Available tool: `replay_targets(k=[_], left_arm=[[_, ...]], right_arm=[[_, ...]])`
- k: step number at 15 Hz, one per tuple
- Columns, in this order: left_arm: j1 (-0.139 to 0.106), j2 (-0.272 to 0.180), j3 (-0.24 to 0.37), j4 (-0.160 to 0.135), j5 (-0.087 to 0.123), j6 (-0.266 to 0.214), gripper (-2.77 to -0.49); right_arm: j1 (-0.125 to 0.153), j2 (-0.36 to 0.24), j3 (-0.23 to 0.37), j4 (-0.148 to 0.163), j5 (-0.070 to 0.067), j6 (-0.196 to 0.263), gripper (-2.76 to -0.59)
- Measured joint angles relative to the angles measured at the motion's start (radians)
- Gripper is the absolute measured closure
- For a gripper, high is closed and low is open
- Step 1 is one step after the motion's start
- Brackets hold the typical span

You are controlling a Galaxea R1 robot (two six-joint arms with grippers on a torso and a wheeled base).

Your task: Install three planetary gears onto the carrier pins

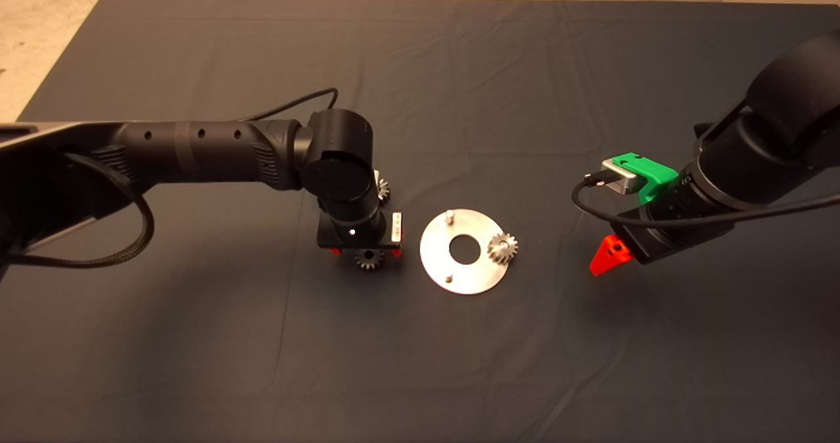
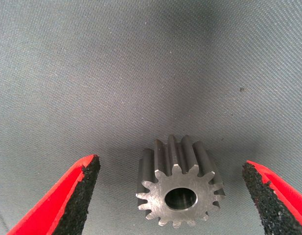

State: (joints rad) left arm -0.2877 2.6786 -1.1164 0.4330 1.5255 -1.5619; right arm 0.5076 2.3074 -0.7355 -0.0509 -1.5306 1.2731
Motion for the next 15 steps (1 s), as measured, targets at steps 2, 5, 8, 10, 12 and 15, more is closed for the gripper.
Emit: replay_targets(k=[2, 5, 8, 10, 12, 15], left_arm=[[0.001, 0.000, 0.002, 0.000, 0.000, 0.000, -2.08], [0.002, 0.000, 0.005, 0.000, 0.000, 0.000, -1.93], [0.002, 0.003, 0.006, 0.000, 0.000, 0.001, -1.93], [0.003, 0.005, 0.006, 0.000, 0.000, 0.002, -1.80], [0.003, 0.006, 0.007, 0.000, 0.000, 0.003, -1.80], [0.023, 0.006, 0.016, 0.000, 0.000, 0.003, -1.80]], right_arm=[[0.000, 0.000, 0.000, 0.000, 0.000, 0.000, -2.47], [0.000, 0.000, 0.000, 0.000, 0.000, 0.000, -2.46], [0.000, 0.000, 0.000, 0.000, 0.000, 0.000, -2.47], [0.000, 0.000, 0.000, 0.000, 0.000, 0.000, -2.47], [0.000, 0.000, 0.000, 0.000, 0.000, 0.000, -2.47], [0.000, 0.000, 0.000, 0.000, 0.000, 0.000, -2.47]])
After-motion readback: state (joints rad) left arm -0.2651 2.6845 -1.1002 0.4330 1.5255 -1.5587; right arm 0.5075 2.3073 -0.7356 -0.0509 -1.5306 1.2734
